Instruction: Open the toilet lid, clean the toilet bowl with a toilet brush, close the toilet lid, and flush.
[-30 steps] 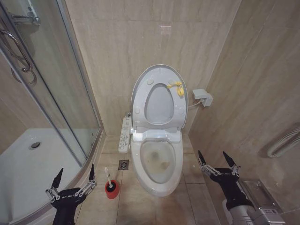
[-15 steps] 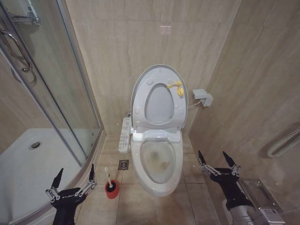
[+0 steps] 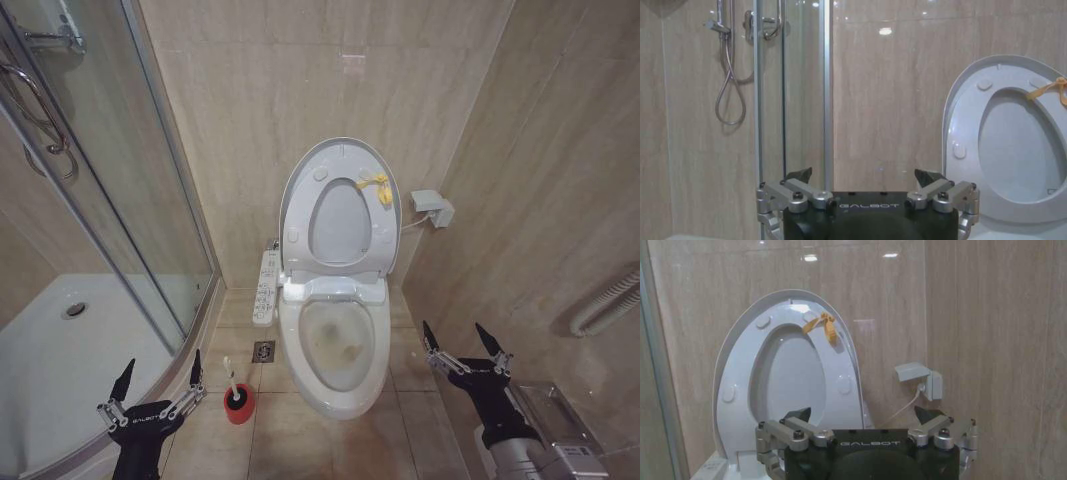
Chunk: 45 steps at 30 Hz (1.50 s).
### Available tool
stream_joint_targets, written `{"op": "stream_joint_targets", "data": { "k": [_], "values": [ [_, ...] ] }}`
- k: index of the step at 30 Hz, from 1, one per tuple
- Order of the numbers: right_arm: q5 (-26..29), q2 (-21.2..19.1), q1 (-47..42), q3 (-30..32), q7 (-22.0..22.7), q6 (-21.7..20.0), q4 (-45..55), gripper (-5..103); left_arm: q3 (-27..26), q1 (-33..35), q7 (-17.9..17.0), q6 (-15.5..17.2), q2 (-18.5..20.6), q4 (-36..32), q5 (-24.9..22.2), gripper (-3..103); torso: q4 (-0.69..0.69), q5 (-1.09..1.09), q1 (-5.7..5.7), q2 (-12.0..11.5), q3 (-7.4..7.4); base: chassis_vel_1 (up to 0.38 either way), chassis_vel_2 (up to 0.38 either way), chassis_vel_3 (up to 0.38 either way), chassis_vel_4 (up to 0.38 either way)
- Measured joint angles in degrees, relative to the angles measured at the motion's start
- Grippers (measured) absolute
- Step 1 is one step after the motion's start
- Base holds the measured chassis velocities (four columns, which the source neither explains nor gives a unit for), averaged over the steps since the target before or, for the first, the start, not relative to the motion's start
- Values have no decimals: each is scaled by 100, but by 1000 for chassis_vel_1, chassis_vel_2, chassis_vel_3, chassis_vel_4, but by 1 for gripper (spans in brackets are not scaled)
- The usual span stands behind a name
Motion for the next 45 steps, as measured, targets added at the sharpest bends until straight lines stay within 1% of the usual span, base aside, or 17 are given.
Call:
{"op": "stream_joint_targets", "data": {
  "k": [9,11,12,16,17,19,20,21,24,25,26,27,29,36,38,44,45],
  "values": [
    [0,0,0,0,0,0,0,100,-49,-62,10,127,65,-7,-85,100,2,0,0,0,0,0,0,0,0],
    [0,0,0,0,0,0,0,100,-169,-197,53,399,209,-49,-270,100,1,0,0,0,0,0,0,0,0],
    [0,0,0,0,0,0,0,100,-169,-197,53,399,209,-49,-270,100,1,0,0,0,0,0,0,0,0],
    [0,0,0,0,0,0,0,100,-474,-539,169,1069,572,-131,-745,100,0,-1,0,0,0,0,0,0,0],
    [0,-1,0,0,0,0,0,100,-510,-591,179,1118,631,-134,-779,100,-4,-1,0,0,0,0,0,0,0],
    [0,1,0,0,-1,0,0,100,-524,-605,194,1133,652,-138,-800,100,-2,-2,0,0,0,0,0,0,0],
    [0,-1,1,1,-1,0,0,100,-687,-718,250,1276,800,-139,-936,100,5,1,0,0,0,0,0,0,0],
    [0,-1,1,1,-1,0,-1,100,-870,-854,321,1453,980,-139,-1094,100,-1,0,0,0,0,0,0,0,0],
    [0,-1,1,1,-1,0,-1,100,-1474,-1298,552,2042,1561,-139,-1625,100,0,-1,0,0,0,0,0,0,0],
    [0,-1,1,1,-1,0,-1,100,-1474,-1298,552,2042,1561,-139,-1625,100,0,-1,0,0,0,0,0,0,0],
    [0,-1,0,1,-1,0,-1,100,-1739,-1490,651,2297,1817,-140,-1856,100,-1,-2,0,0,0,0,0,0,0],
    [0,0,0,1,0,0,-1,100,-1841,-1563,688,2383,1915,-143,-1939,100,-5,-1,0,0,0,0,0,0,0],
    [0,-1,1,1,0,0,0,100,-1958,-1650,740,2512,2026,-145,-2051,103,1,-1,1,0,0,0,0,0,0],
    [0,0,0,1,-1,0,0,100,-2016,-1674,819,2487,2078,-144,-2204,103,1,-1,0,0,0,0,0,0,0],
    [0,0,0,0,-1,0,0,100,-2124,-1693,1073,2168,2202,-145,-2679,98,-2,1,0,0,0,0,0,0,0],
    [0,0,0,1,-1,0,-1,100,-2016,-1643,1173,1759,2194,38,-2872,98,0,0,0,0,0,0,0,0,0],
    [0,0,1,1,-1,0,0,100,-1981,-1615,1207,1692,2181,87,-2869,94,1,0,0,0,0,0,0,0,0]
  ]
}}
